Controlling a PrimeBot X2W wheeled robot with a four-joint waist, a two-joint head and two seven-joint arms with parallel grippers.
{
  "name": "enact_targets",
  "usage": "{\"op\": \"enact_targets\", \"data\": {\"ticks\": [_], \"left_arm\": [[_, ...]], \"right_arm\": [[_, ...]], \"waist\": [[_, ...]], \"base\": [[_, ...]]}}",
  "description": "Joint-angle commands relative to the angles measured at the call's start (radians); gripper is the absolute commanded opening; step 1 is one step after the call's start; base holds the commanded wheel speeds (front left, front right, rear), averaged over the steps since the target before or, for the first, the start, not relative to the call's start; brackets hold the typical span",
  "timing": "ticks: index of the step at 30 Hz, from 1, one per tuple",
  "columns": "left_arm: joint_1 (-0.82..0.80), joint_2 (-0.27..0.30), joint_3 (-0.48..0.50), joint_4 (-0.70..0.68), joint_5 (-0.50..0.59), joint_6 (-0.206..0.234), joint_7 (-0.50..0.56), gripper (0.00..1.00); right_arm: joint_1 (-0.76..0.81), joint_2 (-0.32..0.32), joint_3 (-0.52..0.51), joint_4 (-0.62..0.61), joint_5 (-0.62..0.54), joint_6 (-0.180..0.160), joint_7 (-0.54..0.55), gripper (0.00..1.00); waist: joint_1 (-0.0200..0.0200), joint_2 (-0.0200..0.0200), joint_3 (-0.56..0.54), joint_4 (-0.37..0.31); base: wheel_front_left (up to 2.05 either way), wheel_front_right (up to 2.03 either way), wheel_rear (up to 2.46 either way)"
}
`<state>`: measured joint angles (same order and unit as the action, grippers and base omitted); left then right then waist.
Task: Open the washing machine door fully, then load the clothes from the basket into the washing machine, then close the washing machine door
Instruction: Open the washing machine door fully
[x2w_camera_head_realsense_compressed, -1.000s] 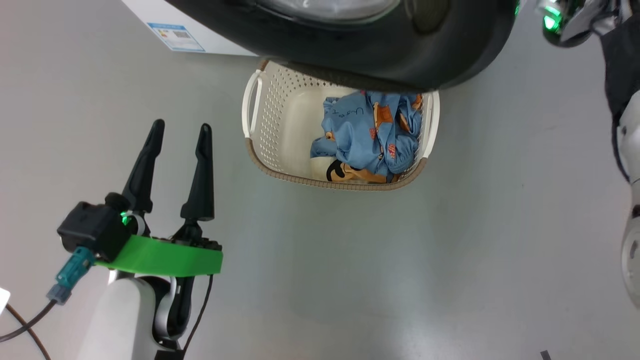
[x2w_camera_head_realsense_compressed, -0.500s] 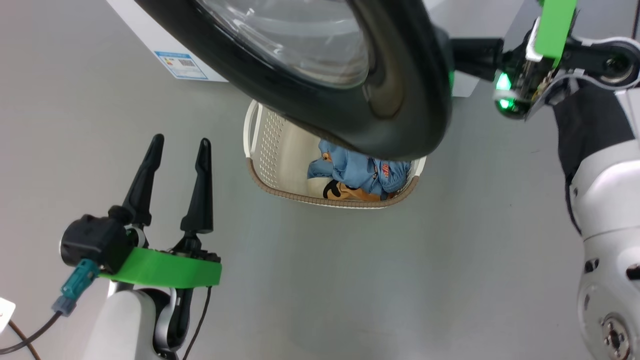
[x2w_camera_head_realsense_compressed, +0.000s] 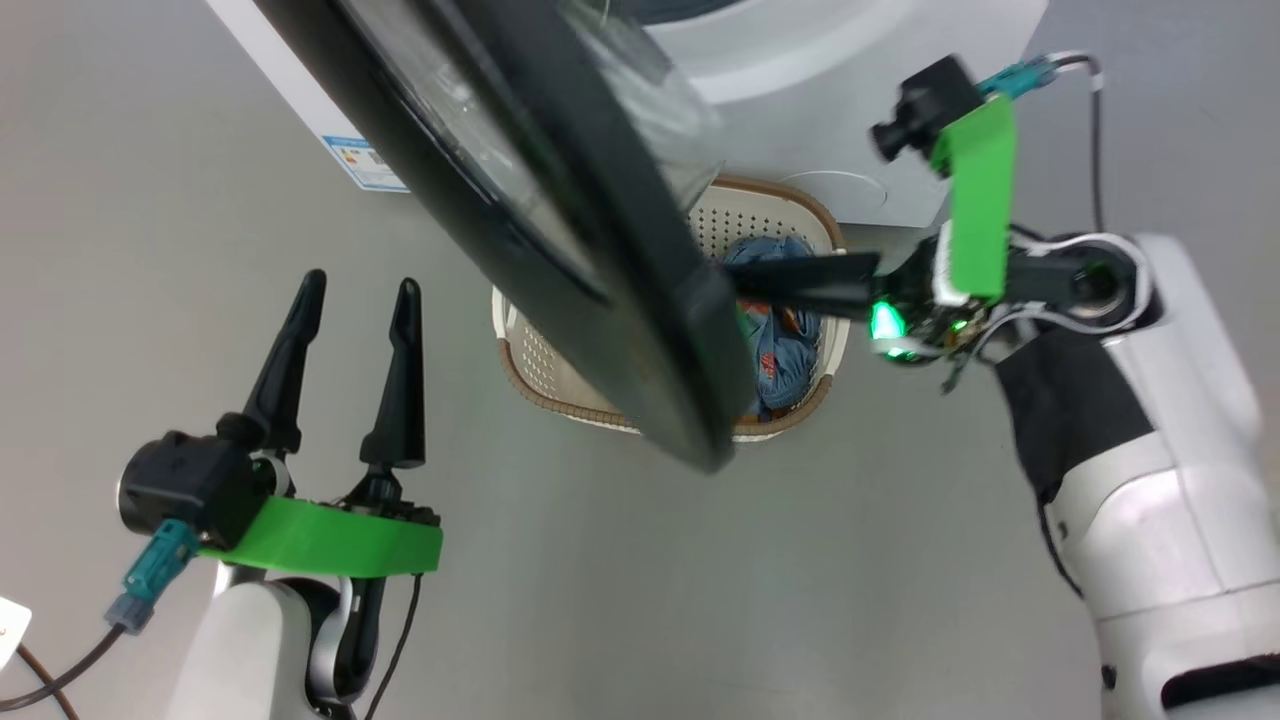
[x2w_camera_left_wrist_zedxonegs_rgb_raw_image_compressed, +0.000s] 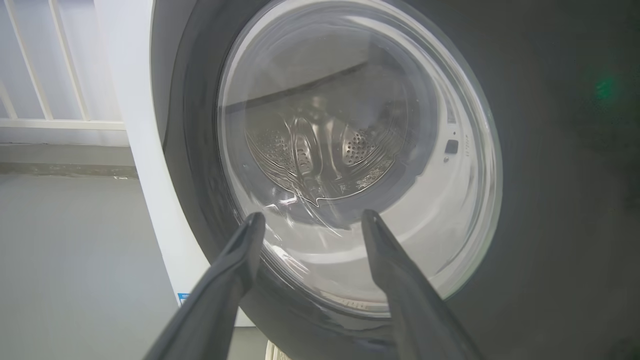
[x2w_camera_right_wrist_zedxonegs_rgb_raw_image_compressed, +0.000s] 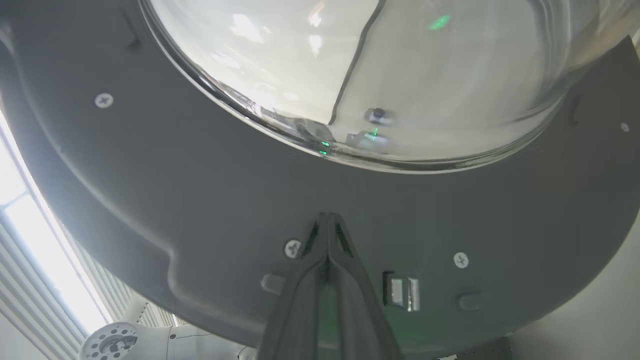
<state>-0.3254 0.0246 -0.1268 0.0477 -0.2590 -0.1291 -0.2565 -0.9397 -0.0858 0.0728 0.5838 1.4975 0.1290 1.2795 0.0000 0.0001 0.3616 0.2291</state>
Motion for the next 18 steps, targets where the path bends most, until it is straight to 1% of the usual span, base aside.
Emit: {"op": "enact_targets", "data": {"ticks": [1,5,10,11,15,18], "left_arm": [[0.012,0.026,0.030,-0.031,0.005,-0.002,-0.005,1.00],[0.012,0.026,0.031,-0.033,0.001,-0.002,-0.005,1.00],[0.014,0.026,0.040,-0.029,-0.002,-0.002,-0.005,1.00],[0.014,0.026,0.040,-0.029,-0.002,-0.002,-0.005,1.00],[0.016,0.026,0.047,-0.027,-0.004,-0.002,-0.005,1.00],[0.022,0.026,0.056,-0.024,-0.002,-0.002,-0.005,1.00]], "right_arm": [[0.027,0.035,0.075,-0.051,0.048,0.002,-0.029,0.00],[0.055,0.035,0.194,-0.076,0.120,0.002,-0.108,0.00],[0.062,0.035,0.314,-0.083,0.205,0.002,-0.188,0.00],[0.062,0.035,0.314,-0.083,0.205,0.002,-0.188,0.00],[0.057,0.035,0.367,-0.084,0.252,0.002,-0.242,0.00],[0.062,0.035,0.373,-0.083,0.277,0.002,-0.278,0.00]], "waist": [[0.0000,-0.0001,-0.001,0.002],[0.0000,-0.0001,0.001,0.008],[0.0000,-0.0001,0.000,0.014],[0.0000,-0.0001,0.000,0.014],[0.0000,-0.0001,-0.006,0.014],[0.0000,-0.0001,-0.019,0.006]], "base": [[0.00,0.00,0.00],[0.00,0.00,0.00],[0.00,0.00,0.00],[0.00,0.00,0.00],[0.00,0.00,0.00],[0.00,0.00,0.00]]}}
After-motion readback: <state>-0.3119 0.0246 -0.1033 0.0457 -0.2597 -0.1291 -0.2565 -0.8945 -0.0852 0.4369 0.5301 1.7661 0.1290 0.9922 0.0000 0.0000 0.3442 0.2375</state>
